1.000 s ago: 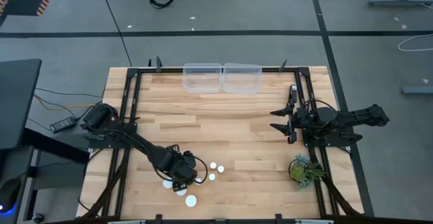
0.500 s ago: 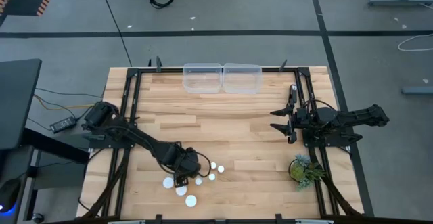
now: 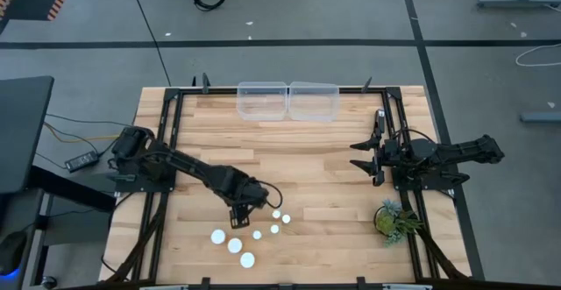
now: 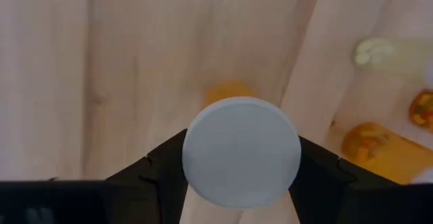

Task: Pick and place medicine bottles into bin by pill shape (circle, oval)
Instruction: Put the large orange pill bottle into the left transparent bin

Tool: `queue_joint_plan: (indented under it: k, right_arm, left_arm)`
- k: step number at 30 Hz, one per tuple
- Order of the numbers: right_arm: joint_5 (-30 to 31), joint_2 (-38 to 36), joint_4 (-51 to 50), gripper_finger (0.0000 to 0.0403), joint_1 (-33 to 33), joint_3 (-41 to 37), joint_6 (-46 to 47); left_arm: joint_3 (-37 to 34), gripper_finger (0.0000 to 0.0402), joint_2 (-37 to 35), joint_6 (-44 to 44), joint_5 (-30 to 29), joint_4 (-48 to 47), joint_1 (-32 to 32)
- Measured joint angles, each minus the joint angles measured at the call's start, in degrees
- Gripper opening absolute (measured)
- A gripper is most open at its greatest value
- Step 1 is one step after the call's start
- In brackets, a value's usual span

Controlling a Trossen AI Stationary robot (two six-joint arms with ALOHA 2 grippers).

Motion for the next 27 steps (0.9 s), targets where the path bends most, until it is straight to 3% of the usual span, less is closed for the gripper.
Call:
queue_joint_plan:
  k: [11,18,27]
  right_arm:
    - [0.0,0.0,0.0,0.0255,0.0,0.0,0.0]
    - [0.0,0.0,0.0,0.0255,0.0,0.0,0.0]
    - [0.0,0.0,0.0,0.0255,0.0,0.0,0.0]
  left_arm:
    - [13.0,0.0220,-0.1,12.2,-9.4,-10.3,7.0]
    - [14.4,0.0209,-0.1,21.6,-13.0,-10.1,17.1]
    - [14.4,0.0216,-0.1,29.8,-13.0,-5.3,31.6]
